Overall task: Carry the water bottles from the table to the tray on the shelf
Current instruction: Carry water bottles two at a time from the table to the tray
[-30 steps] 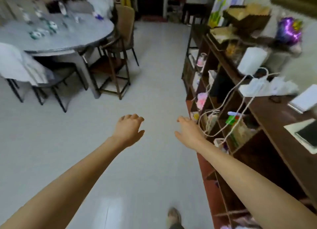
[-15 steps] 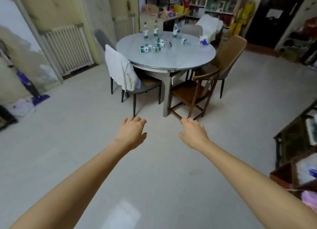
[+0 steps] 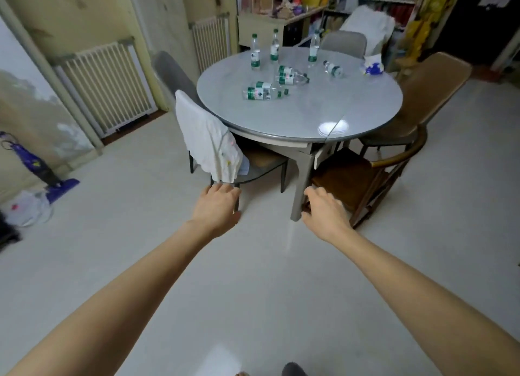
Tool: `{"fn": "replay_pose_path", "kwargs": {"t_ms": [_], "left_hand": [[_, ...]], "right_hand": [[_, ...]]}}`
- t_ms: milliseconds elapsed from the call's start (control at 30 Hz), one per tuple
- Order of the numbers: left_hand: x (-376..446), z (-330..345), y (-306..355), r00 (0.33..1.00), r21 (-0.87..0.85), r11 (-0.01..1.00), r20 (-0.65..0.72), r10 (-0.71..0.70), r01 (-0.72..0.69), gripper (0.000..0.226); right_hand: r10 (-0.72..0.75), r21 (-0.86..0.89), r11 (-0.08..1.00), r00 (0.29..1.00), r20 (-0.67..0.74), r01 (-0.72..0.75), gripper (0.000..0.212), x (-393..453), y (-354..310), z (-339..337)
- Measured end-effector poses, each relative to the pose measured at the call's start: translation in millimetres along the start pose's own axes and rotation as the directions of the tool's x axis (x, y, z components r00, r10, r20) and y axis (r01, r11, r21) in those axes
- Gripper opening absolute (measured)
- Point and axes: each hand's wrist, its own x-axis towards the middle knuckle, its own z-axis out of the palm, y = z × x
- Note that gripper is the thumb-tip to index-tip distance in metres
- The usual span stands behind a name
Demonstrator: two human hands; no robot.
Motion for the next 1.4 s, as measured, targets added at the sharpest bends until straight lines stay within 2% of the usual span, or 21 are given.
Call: {"fn": "replay_pose_path", "kwargs": {"t_ms": [267,433,700,900,1000,1200,1400], "left_hand": [[215.5,22.2,-28.5,0.993,0.013,0.996,0.077,0.092,-0.093,0.047],[344.7,24.9,-44.1,0.990,-0.035,0.998,0.131,0.054,-0.050,0.049],[520.3,20.7,-96.3,0.994,-0.031,1.000,0.108,0.004,-0.001,0.055],[658.5,29.3,-146.3,0.990,-0.025,0.999,0.136,0.026,-0.023,0.062],[720.3,29.9,-163.5,0.987,-0.022,0.998,0.152,0.053,-0.050,0.069],[819.0,41.0,-188.8,0.985,-0.078,0.995,0.156,0.074,-0.062,0.083],[887.9,70.9,-202.9,0.979,-0.140,0.989,0.193,0.068,-0.042,0.088]], "right_hand": [[0.077,0.009,0.997,0.997,0.009,-0.077,0.046,192.4,33.5,14.0],[0.051,0.004,0.999,0.998,0.035,-0.051,0.040,328.7,57.5,8.1],[-0.009,0.008,1.000,0.994,0.107,0.008,0.046,532.6,74.2,-4.4],[0.060,0.007,0.998,0.992,0.113,-0.061,0.048,660.9,81.8,-1.9],[0.060,0.016,0.998,0.989,0.134,-0.062,0.050,720.3,81.0,-4.2],[0.047,0.142,0.987,0.984,0.170,-0.071,0.052,827.8,90.3,2.8],[-0.087,0.264,0.964,0.971,0.223,0.026,0.051,932.3,103.8,29.8]]}}
